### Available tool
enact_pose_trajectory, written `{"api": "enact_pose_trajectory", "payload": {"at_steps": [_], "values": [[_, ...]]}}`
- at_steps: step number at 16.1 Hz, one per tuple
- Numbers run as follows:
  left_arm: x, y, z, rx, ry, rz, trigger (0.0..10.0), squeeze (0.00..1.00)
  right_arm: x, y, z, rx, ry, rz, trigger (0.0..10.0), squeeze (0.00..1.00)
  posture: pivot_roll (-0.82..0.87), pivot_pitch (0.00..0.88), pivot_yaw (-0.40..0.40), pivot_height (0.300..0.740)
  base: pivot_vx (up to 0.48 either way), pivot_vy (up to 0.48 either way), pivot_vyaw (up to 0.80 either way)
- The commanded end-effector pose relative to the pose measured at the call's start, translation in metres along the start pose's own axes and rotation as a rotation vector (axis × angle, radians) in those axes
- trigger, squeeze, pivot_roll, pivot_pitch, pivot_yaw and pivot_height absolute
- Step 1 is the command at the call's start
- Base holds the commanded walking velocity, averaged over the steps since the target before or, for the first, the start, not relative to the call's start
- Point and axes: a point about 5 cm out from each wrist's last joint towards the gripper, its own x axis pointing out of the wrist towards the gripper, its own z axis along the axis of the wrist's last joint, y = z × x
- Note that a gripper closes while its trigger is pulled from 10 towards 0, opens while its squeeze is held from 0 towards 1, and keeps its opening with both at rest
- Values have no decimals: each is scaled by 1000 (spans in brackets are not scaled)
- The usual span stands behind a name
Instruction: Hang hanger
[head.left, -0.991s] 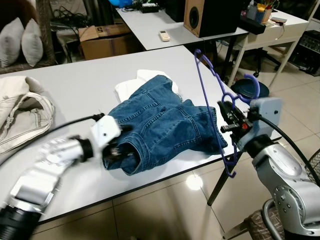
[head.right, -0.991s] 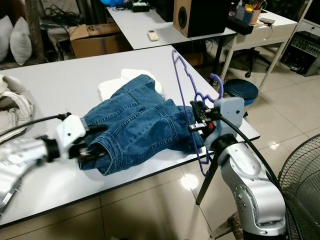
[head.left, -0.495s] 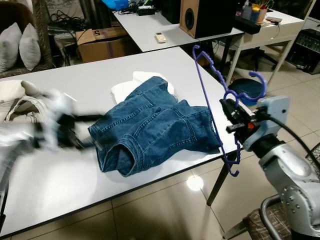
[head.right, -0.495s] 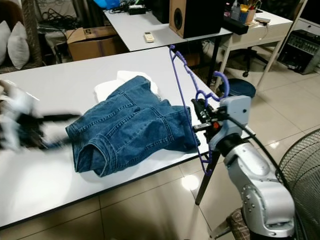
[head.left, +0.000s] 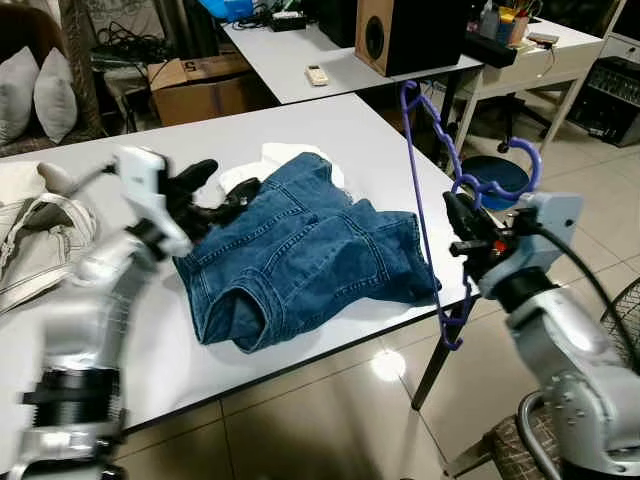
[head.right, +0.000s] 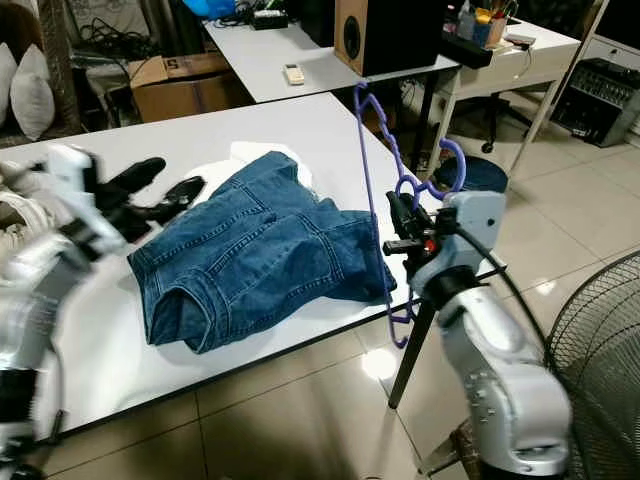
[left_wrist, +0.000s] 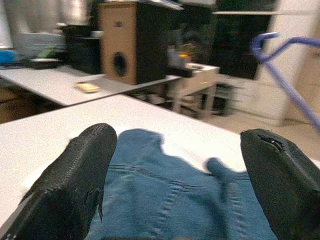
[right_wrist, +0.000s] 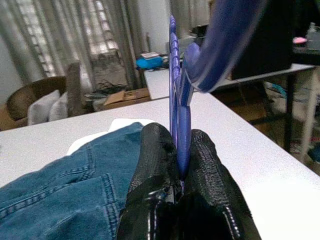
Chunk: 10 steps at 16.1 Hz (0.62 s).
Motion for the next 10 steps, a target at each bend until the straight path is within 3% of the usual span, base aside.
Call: {"api": "enact_pose_trajectory", "payload": {"at_steps": [1,3,5,8,10], "values": [[-1,0,3,187,0,92,10000,55,1,6,-5,-32,20,-24,10000,0,-178,0,75,740,0,240,0],[-2,-3,-3,193,32,204,10000,51,4,15,-7,-36,32,-28,10000,0,-199,0,85,740,0,384,0],[2,-16,-9,193,39,170,10000,43,3,21,-5,-44,7,-7,10000,0,-199,0,87,740,0,478,0],[9,-32,-8,182,12,176,10000,39,9,24,-4,-137,4,39,10000,0,-168,0,68,740,0,480,0],[7,-31,-9,201,19,190,10000,35,15,29,2,-132,-20,64,10000,0,-176,0,71,740,0,480,800]]}}
